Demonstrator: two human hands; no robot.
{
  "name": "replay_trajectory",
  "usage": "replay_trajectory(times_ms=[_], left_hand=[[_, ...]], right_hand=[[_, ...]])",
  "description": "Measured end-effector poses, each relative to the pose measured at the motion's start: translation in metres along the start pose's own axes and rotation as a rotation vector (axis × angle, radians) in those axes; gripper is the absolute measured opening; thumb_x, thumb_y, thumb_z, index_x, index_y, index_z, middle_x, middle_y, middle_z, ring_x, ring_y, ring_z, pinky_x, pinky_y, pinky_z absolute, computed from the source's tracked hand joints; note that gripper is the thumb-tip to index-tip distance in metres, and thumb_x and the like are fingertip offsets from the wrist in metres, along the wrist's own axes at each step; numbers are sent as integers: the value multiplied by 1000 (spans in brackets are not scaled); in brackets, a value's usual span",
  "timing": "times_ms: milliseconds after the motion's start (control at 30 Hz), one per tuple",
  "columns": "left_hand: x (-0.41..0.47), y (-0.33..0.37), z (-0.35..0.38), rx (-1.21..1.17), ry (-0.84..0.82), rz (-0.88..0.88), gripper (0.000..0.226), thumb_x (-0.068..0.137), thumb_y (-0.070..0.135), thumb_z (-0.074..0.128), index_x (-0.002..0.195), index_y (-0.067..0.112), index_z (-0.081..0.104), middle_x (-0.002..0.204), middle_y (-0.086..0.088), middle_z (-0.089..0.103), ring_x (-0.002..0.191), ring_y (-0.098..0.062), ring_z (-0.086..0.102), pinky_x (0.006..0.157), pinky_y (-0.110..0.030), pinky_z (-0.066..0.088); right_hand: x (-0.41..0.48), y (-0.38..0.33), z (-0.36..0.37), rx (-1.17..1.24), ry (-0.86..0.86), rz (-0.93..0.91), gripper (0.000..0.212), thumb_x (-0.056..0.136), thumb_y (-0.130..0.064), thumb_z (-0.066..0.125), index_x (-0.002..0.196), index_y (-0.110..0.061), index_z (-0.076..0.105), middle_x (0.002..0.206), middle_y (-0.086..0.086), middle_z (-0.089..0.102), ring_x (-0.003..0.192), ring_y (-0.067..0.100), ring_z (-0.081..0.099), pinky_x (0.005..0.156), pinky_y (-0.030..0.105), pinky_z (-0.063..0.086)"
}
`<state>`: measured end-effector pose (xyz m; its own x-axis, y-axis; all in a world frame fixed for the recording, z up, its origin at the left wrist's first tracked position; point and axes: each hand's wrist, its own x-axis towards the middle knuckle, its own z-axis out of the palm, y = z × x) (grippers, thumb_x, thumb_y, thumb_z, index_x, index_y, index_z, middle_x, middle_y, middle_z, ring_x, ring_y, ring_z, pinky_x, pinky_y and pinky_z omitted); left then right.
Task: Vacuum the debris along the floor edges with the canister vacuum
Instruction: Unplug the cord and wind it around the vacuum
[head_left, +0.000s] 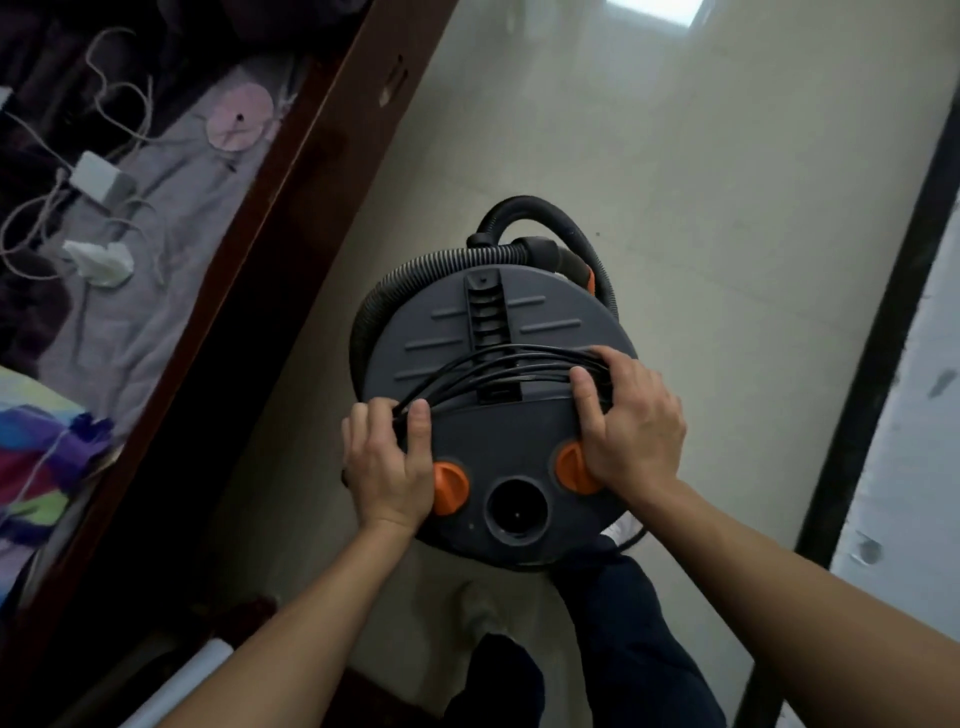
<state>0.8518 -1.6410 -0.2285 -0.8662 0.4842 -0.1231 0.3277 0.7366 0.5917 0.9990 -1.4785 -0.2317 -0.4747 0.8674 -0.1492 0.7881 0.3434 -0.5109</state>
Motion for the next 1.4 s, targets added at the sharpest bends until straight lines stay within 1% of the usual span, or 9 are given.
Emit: replay_trajectory(times_ms=[133, 233, 400, 533, 667, 767, 900, 1100, 1400], left_hand=[[31, 45, 29, 11, -10, 47, 61, 90, 56, 30, 88, 2, 58, 89, -15, 53, 90, -32, 48, 80, -38, 35], [62, 83, 53, 25, -25, 104, 62, 90, 58, 28, 88, 4, 57, 89, -13, 53, 91, -31, 48, 79, -37, 36], [131, 155, 100, 54, -89, 201, 65, 88, 64, 26, 89, 7, 58, 93, -13, 55, 95, -30, 49, 79, -41, 41], [197, 218, 138, 54, -129, 274, 55, 92, 57, 33, 89, 7, 57, 94, -12, 55, 96, -30, 49, 75, -36, 37], [259, 281, 177, 39, -152, 329, 49, 97, 53, 38, 90, 8, 56, 96, -13, 55, 99, -31, 49, 76, -38, 36], [301, 325, 206, 28, -151, 347, 44, 98, 51, 39, 89, 11, 53, 95, -11, 55, 98, -31, 50, 74, -37, 34], [349, 380, 242, 9, -143, 337, 39, 97, 53, 40, 84, 17, 45, 89, -5, 51, 95, -30, 50, 71, -34, 30], [425, 459, 291, 4, -160, 319, 40, 97, 52, 39, 83, 15, 44, 86, -1, 48, 92, -28, 48, 71, -35, 31], [552, 595, 359, 15, -204, 329, 40, 97, 48, 40, 84, 11, 46, 90, -9, 52, 96, -30, 47, 73, -38, 31]], right_hand=[[40, 22, -22, 23, 60, 67, 60, 89, -60, 27, 121, -23, 62, 113, 2, 67, 106, 29, 58, 88, 43, 42], [79, 40, -39, 46, 120, 120, 52, 92, -56, 34, 118, -22, 63, 110, 5, 67, 104, 31, 58, 86, 44, 44], [151, 71, -68, 87, 210, 224, 48, 93, -53, 35, 117, -21, 62, 109, 8, 67, 103, 33, 58, 84, 43, 43], [222, 91, -90, 83, 253, 310, 52, 92, -55, 31, 118, -19, 59, 110, 9, 66, 104, 34, 57, 84, 42, 41], [297, 109, -114, 83, 282, 367, 49, 96, -53, 32, 118, -18, 58, 112, 9, 66, 106, 33, 56, 87, 42, 40], [348, 125, -130, 79, 304, 412, 43, 99, -50, 36, 117, -19, 59, 112, 7, 66, 107, 32, 55, 90, 42, 39], [415, 144, -151, 61, 304, 435, 44, 99, -51, 35, 118, -20, 59, 112, 6, 66, 107, 30, 55, 92, 43, 38], [529, 168, -188, 63, 310, 441, 47, 97, -54, 33, 115, -21, 61, 107, 5, 66, 102, 28, 56, 86, 41, 40], [709, 196, -242, 79, 326, 493, 56, 90, -58, 28, 115, -22, 63, 106, 4, 67, 102, 27, 57, 86, 40, 42]])
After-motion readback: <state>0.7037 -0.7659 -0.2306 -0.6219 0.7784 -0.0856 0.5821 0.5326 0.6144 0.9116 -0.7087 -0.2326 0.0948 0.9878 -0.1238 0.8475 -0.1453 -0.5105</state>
